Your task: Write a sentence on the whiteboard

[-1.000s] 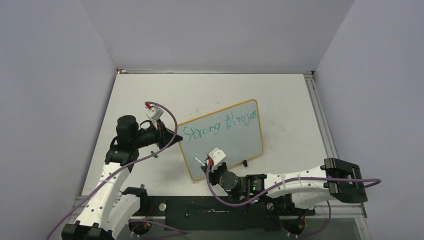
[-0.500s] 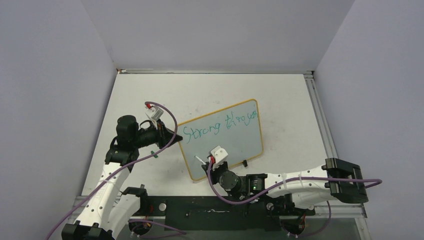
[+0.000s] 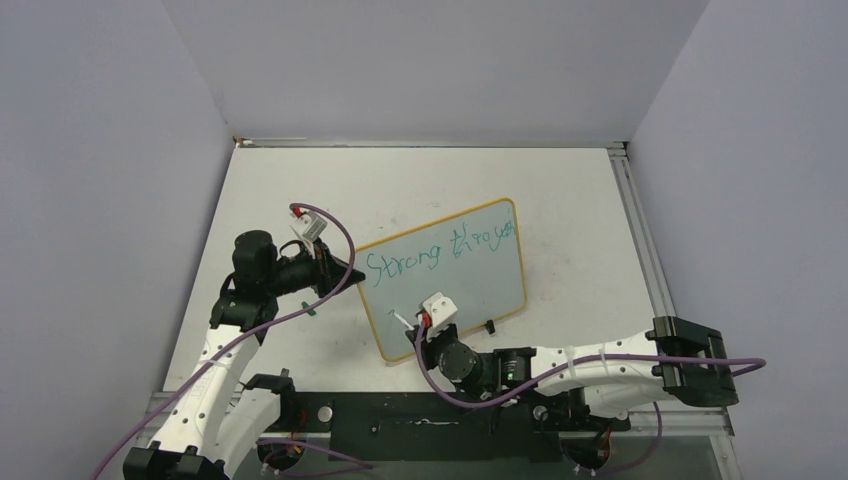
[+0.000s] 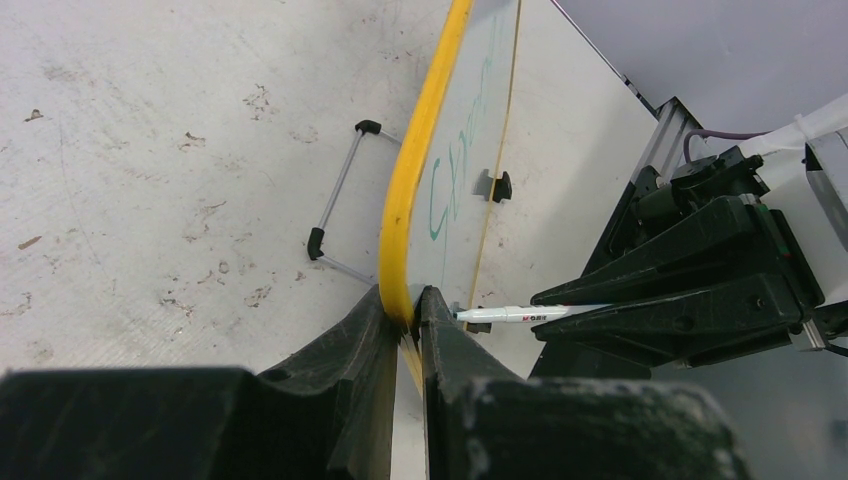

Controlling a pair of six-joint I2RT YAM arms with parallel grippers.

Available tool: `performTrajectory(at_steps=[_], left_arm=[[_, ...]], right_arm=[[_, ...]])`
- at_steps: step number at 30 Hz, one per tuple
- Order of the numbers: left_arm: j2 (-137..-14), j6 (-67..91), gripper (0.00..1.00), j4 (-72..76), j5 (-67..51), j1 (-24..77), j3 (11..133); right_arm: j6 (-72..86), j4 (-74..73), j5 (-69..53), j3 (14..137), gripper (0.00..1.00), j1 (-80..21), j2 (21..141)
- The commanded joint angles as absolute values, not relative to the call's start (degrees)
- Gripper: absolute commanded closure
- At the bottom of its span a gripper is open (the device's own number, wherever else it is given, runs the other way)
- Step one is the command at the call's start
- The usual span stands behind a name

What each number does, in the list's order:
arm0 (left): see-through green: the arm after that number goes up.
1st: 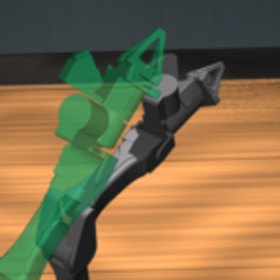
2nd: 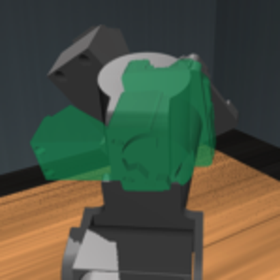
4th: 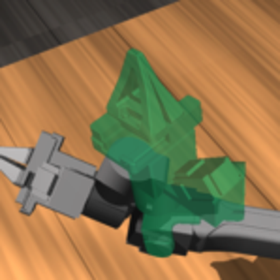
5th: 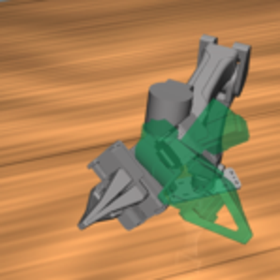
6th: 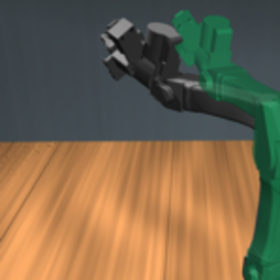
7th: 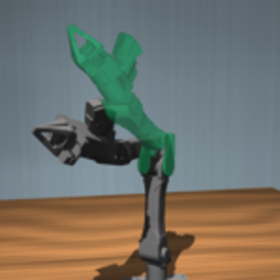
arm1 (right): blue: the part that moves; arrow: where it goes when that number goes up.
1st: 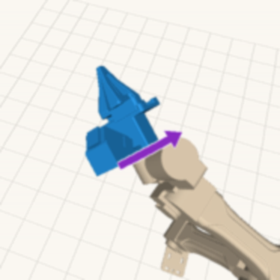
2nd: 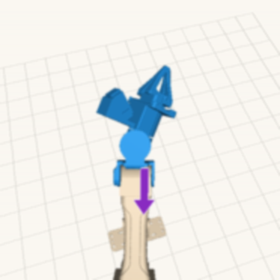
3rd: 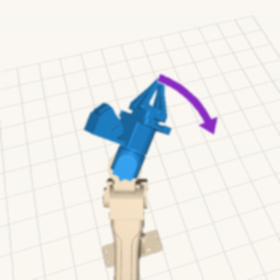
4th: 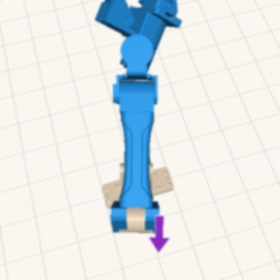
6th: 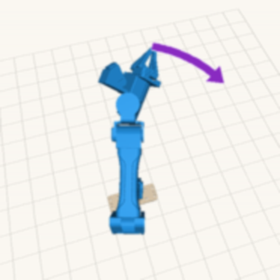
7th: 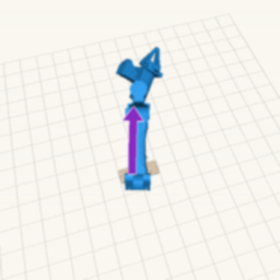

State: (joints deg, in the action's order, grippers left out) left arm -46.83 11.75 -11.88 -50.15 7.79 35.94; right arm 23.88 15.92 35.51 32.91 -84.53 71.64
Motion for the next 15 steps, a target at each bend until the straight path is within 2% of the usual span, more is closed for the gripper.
performTrajectory(at_steps=[1, 8, 15], left_arm=[[-46.1, 10.2, 1.00, -10.4, -50.7, 8.1, 37.1], [-46.1, 10.2, 1.00, -10.3, -50.7, 8.1, 37.1], [-46.1, 10.2, 1.00, -10.3, -50.7, 8.1, 37.1]], right_arm=[[25.1, 12.4, 34.8, 33.6, 0.95, -84.7, 72.6], [25.3, 10.9, 34.1, 34.1, 0.95, -85.0, 73.3], [26.1, 10.2, 39.7, 34.1, 0.95, -85.5, 72.1]])
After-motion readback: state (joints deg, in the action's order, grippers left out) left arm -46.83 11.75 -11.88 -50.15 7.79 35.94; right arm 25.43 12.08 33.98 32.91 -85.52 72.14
